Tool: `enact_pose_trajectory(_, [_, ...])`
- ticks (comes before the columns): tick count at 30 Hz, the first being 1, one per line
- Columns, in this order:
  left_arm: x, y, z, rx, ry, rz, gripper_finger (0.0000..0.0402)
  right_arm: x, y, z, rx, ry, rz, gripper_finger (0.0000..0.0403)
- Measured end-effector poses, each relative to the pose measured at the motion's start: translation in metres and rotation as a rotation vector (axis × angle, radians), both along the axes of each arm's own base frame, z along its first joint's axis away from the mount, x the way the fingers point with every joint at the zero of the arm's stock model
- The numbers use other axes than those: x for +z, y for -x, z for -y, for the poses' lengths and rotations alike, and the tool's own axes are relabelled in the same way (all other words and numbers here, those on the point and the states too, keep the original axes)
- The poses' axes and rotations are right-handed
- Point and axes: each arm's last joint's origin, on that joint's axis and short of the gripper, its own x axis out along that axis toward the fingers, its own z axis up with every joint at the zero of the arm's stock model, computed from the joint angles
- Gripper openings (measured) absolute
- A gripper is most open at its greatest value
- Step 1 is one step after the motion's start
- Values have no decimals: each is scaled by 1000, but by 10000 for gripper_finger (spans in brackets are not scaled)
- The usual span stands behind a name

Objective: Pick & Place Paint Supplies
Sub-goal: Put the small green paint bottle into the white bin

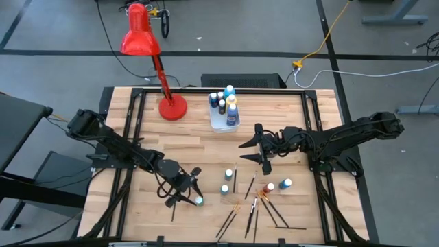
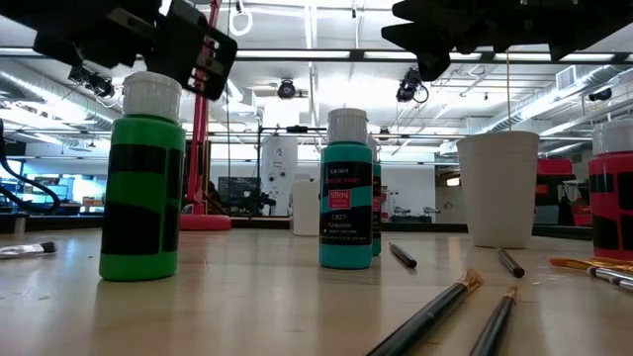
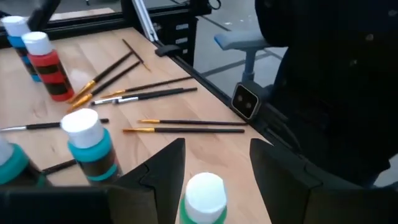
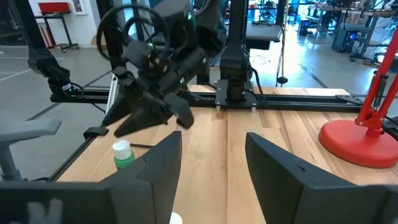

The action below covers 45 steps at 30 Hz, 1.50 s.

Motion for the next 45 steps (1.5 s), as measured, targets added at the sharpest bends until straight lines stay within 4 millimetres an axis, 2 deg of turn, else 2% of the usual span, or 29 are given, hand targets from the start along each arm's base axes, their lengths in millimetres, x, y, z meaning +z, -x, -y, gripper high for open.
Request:
enact_pose_trajectory(7, [-28, -10, 5, -21, 2, -43, 190, 0, 0, 0, 0, 0, 0, 178])
enact_pose_trajectory(10, [-33, -12, 3, -5, 14, -74, 190, 0, 0, 0, 0, 0, 0, 178])
enact_pose_trajectory(24, [-34, -13, 1, 45, 37, -97, 187, 0, 0, 0, 0, 1, 1, 178])
enact_pose_trajectory(31, [-34, -14, 0, 100, 6, -78, 133, 0, 0, 0, 0, 1, 1, 178])
enact_pose_trajectory(34, [-34, -16, -4, 140, -3, -71, 127, 0, 0, 0, 0, 1, 1, 178])
enact_pose_trajectory(39, [-15, -18, -25, 180, 1, -19, 127, 0, 0, 0, 0, 1, 2, 178])
enact_pose_trajectory(42, [5, -15, -47, 212, -37, 25, 128, 0, 0, 0, 0, 1, 3, 178])
enact_pose_trajectory(45, [26, -7, -74, 333, -105, 76, 138, 0, 0, 0, 0, 1, 2, 178])
